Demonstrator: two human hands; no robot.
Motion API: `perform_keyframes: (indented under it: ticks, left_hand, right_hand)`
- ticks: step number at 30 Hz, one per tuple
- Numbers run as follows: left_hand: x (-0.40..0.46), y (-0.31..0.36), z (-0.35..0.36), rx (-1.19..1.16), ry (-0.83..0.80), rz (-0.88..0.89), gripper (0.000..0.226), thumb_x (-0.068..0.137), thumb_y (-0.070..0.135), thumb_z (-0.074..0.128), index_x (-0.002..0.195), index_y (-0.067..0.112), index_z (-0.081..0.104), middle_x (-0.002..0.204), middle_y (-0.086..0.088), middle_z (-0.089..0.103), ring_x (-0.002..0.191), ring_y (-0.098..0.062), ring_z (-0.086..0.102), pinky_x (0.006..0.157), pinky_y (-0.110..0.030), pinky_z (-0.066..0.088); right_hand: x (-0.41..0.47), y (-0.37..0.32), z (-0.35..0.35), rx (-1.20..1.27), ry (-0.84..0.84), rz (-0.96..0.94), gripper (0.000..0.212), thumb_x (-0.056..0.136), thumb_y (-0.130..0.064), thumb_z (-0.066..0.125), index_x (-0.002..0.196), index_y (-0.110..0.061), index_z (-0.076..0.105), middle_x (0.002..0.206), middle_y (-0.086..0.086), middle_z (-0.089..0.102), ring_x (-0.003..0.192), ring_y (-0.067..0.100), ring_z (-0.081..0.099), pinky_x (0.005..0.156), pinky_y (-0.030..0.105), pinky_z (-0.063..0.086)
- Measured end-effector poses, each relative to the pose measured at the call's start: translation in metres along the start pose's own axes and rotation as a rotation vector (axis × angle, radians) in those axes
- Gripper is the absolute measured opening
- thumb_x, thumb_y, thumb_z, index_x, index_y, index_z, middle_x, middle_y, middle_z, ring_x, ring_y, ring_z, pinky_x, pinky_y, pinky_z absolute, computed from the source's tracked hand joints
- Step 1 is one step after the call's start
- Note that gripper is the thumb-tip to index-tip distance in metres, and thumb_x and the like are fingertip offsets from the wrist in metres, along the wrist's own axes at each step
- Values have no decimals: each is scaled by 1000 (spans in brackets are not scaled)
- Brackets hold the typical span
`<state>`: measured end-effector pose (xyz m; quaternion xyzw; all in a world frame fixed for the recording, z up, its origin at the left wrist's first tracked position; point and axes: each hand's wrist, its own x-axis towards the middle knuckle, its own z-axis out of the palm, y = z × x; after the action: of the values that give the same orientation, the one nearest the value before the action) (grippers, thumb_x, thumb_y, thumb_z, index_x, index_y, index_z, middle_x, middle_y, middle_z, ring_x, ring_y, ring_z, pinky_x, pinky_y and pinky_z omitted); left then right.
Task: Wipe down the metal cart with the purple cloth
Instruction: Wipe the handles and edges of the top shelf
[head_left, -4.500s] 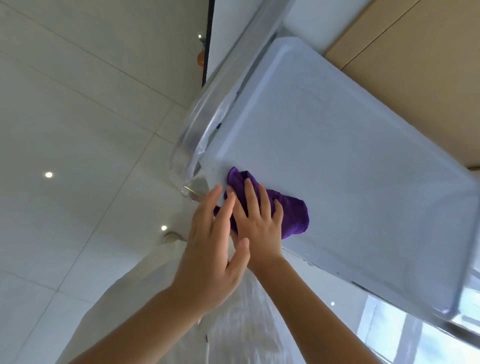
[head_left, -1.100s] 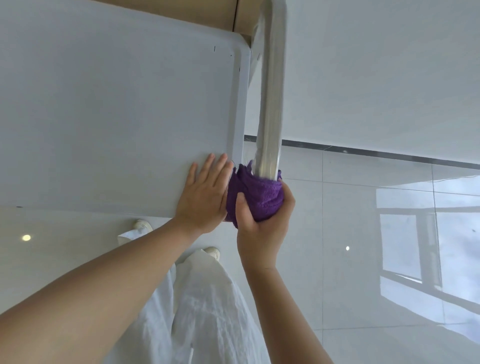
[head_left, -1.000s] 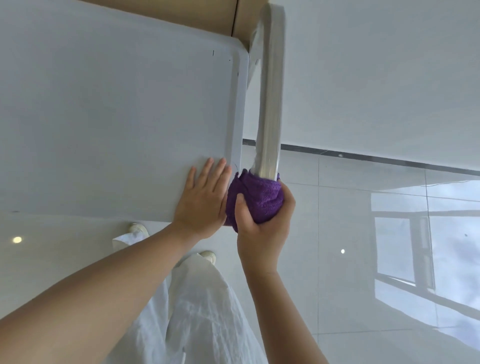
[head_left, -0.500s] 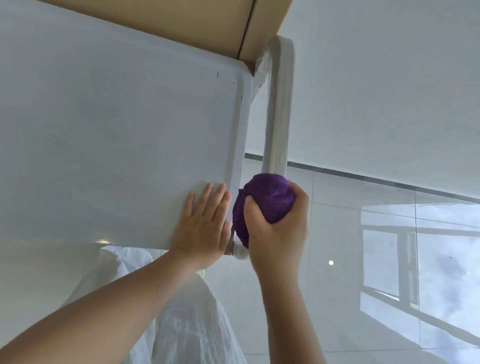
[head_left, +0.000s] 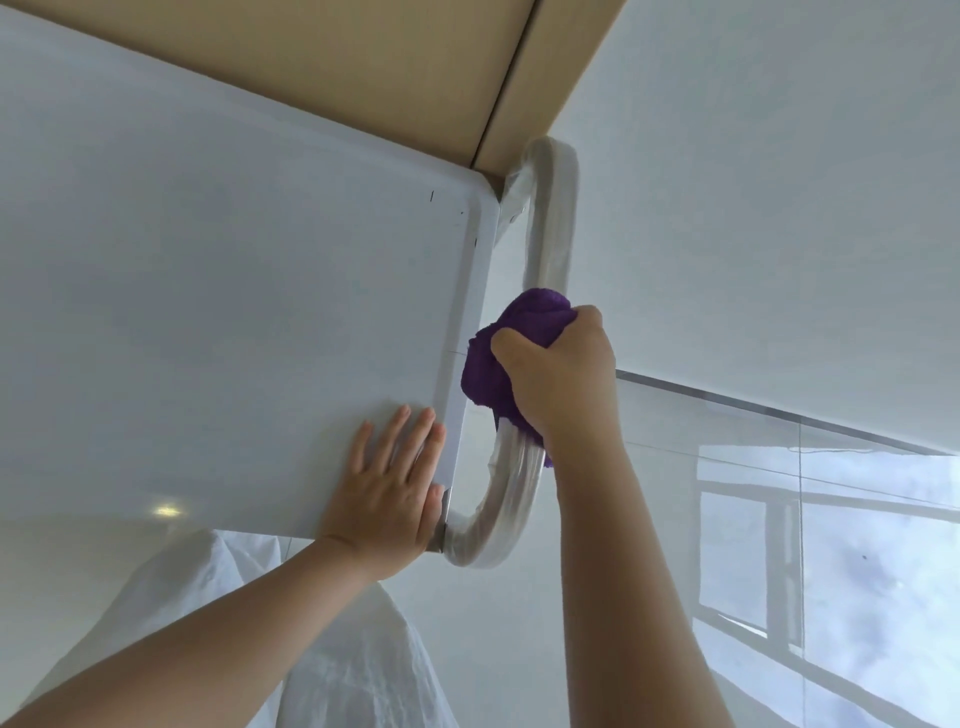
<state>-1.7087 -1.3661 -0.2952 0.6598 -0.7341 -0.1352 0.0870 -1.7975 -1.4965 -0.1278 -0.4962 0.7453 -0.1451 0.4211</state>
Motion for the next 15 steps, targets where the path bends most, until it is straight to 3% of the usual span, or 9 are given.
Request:
perform_keyframes:
  ticks: [7, 11, 15]
  left_hand:
    - [1, 2, -1, -24, -20, -18, 55, 85, 34, 34, 133, 6, 37, 139, -14, 49, 130, -31, 34, 103, -53, 25]
    - [4, 3, -2, -25, -38, -28, 57, 84, 34, 35, 133, 6, 37, 138, -14, 49, 129, -31, 34, 102, -53, 26]
    - [6, 3, -3, -25, -37, -21, 58, 83, 35, 35, 134, 6, 36, 138, -13, 49, 129, -30, 35, 102, -52, 26]
  right_hand:
    - [35, -26, -4, -15, 16, 14, 38, 77, -22, 64, 106, -13, 41, 84, -6, 47, 85, 22, 56, 75, 39, 53]
    - [56, -37, -6, -29, 13, 12, 41, 76, -24, 65, 109, -12, 43, 84, -5, 48, 74, 14, 52, 60, 30, 45]
    - [75, -48, -9, -37, 19, 13, 42, 75, -27, 67, 107, -12, 44, 85, -4, 49, 83, 20, 55, 74, 36, 51]
